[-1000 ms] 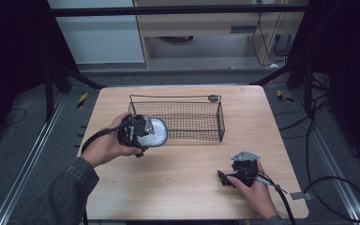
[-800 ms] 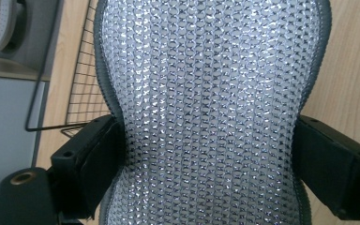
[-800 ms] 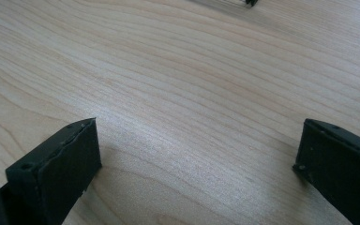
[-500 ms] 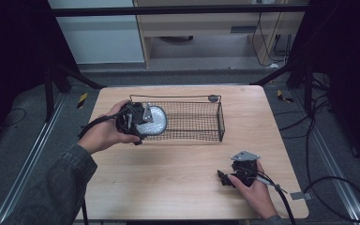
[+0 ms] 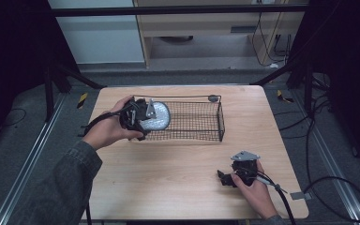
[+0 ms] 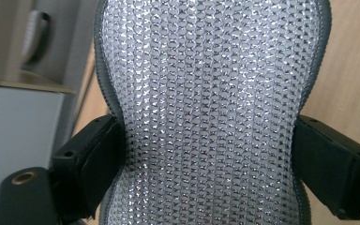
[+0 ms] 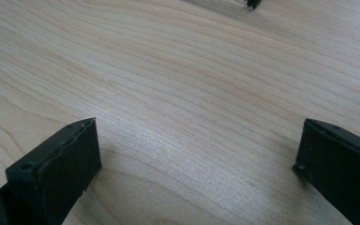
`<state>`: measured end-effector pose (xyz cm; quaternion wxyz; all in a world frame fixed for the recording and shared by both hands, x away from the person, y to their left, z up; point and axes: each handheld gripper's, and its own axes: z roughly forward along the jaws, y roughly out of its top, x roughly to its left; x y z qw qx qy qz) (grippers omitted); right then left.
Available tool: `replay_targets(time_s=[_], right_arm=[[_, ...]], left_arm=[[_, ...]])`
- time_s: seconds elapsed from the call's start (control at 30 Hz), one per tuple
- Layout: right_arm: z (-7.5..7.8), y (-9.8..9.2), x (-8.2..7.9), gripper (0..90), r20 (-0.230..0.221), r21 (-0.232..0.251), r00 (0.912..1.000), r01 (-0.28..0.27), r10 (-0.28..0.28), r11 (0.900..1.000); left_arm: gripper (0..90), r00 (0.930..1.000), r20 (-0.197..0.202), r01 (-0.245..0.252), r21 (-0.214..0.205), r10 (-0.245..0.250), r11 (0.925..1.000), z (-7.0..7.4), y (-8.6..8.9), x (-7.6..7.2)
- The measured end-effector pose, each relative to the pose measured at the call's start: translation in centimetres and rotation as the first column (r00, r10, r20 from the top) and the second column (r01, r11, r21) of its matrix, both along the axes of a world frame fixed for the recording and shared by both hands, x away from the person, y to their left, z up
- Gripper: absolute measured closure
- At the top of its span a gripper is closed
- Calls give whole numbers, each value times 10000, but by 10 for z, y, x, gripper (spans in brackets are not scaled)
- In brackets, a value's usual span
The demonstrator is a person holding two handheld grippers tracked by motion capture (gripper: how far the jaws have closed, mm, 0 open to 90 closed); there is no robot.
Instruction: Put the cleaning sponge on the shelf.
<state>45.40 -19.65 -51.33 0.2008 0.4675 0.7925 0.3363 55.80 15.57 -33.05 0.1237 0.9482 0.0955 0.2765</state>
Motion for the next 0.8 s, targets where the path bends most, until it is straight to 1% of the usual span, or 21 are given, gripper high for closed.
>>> replay_targets(time_s=[0.07,0.13,0.17,0.27,0.3,0.33,0.37,0.4,0.43,0.5,0.63,0.8], right_arm=[[0,0,0,4,-3,4,10000,6,-6,10000],[0,0,0,4,-1,2,10000,3,-3,10000],[0,0,0,4,-1,2,10000,4,-4,10000],[0,0,0,4,-1,0,10000,4,-4,10000],[0,0,0,4,0,-2,10000,0,0,10000],[0,0,0,4,-3,8,10000,-2,2,10000],[0,0,0,4,-3,8,10000,-7,7,10000],[0,0,0,4,-4,7,10000,-16,16,10000],[0,0,0,4,-2,8,10000,-22,22,10000],[0,0,0,4,-6,7,10000,-38,38,10000],[0,0,0,4,0,3,10000,-56,56,10000],[0,0,0,4,0,0,10000,-51,51,10000]], left_arm=[[123,10000,5,-2,12,2,10000,-1,-2,3],[124,10000,-8,-61,130,62,9999,-2,-3,7],[124,10000,36,-87,128,87,9999,-2,-4,10],[126,9999,-6,-142,115,142,9998,-3,-4,14],[128,9999,37,-163,152,163,9998,-4,-4,19],[128,9999,37,-163,152,163,9998,-4,-4,19],[127,9998,208,-78,92,76,9999,-4,-4,23],[127,9998,172,-79,4,79,10000,-4,-3,26],[127,9997,233,-87,-76,89,9999,-4,-3,28],[127,9997,192,-139,-78,140,9999,-5,-1,32],[127,9996,233,-164,10,164,9999,-6,1,35],[128,9993,302,-205,-105,208,9997,-7,2,39]])
